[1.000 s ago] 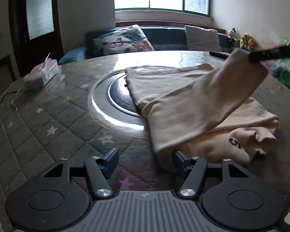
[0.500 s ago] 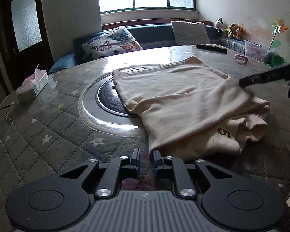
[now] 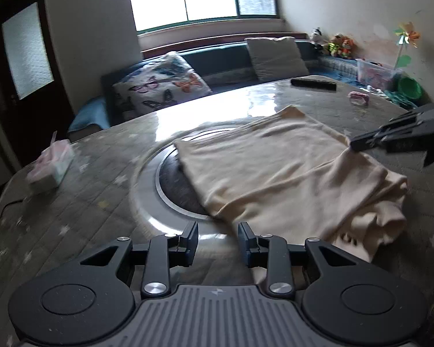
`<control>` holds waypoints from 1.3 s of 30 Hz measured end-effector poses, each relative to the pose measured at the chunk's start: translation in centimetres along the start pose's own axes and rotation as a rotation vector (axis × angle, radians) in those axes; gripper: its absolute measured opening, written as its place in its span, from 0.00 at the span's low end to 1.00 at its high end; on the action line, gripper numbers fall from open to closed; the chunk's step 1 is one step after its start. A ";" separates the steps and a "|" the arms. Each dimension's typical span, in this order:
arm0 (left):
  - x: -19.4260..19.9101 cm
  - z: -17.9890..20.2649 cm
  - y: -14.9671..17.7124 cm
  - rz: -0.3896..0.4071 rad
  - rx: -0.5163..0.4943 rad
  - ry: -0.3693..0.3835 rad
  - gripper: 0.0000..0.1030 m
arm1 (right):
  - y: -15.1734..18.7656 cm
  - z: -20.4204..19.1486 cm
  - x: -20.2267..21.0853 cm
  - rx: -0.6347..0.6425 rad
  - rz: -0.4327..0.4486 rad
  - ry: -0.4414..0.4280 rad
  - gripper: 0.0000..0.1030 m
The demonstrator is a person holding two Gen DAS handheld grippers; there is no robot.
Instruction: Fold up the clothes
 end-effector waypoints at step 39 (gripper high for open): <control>-6.9 2.7 -0.9 -0.025 -0.028 0.061 0.25 | 3.5 0.7 0.8 0.041 -0.112 -0.034 0.15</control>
Point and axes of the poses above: each gripper's, at about its wrist camera, not at the fingertips, and x roughly against the way its jaws point, z to its right, y to its underside, the point moved 4 cm from there along -x, roughly the way its jaws point, and after that the axes turned 10 degrees about -x, right-handed, at the moved point
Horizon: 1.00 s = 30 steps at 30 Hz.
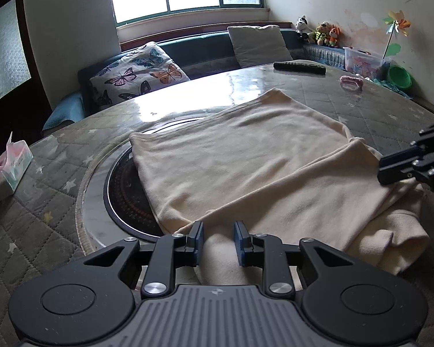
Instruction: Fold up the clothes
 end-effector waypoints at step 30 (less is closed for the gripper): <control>5.7 9.0 3.2 0.141 -0.466 0.107 0.16 | 2.9 -1.2 4.9 0.259 0.001 -0.026 0.50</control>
Point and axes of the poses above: each gripper's, at about its wrist camera, not at the fingertips, and x roughly against the way its jaws point, z to its right, y to its underside, the point moved 4 cm from there along -x, roughly the way its jaws point, and after that the axes turned 10 degrees about -x, right-handed, at the moved point
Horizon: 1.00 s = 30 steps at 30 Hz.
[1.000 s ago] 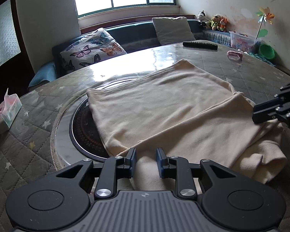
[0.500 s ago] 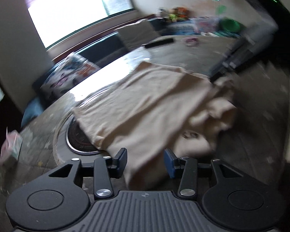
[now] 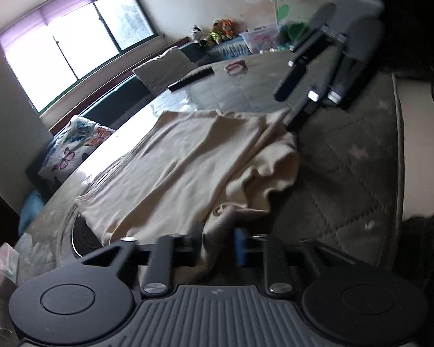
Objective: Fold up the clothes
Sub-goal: 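Grasp the sweatshirt hem with the left gripper and lift it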
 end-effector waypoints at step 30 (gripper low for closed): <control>0.4 -3.2 1.9 -0.033 0.181 -0.019 0.41 | -3.4 0.0 -2.8 -0.116 0.056 -0.123 0.11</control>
Point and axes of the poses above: each gripper's, at about its wrist camera, not at the fingertips, and x roughly against the way its jaws point, z to its right, y to its underside, the point moved 4 cm from there along -x, roughly the way its jaws point, and after that the axes turned 10 degrees about -x, right-handed, at the moved point
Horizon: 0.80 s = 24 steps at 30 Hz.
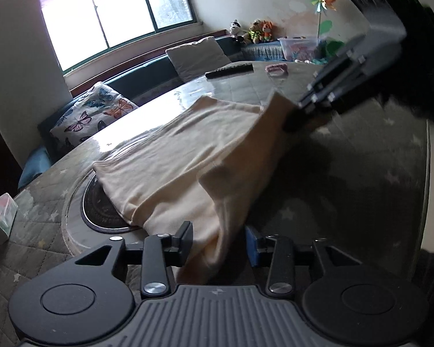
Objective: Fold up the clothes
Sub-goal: 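Grasp the sweatshirt hem with the left gripper and lift it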
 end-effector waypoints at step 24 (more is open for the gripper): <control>12.0 1.4 -0.8 0.103 0.026 -0.001 0.07 | 1.6 -5.7 11.3 -0.009 0.156 -0.059 0.08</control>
Point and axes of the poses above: each gripper's, at about its wrist camera, not at the fingertips, and x roughly against the way its jaws point, z to its right, y to its underside, the point moved 4 cm from there along -x, roughly the way its jaws point, and after that the axes turned 10 degrees about -x, right-handed, at the moved point
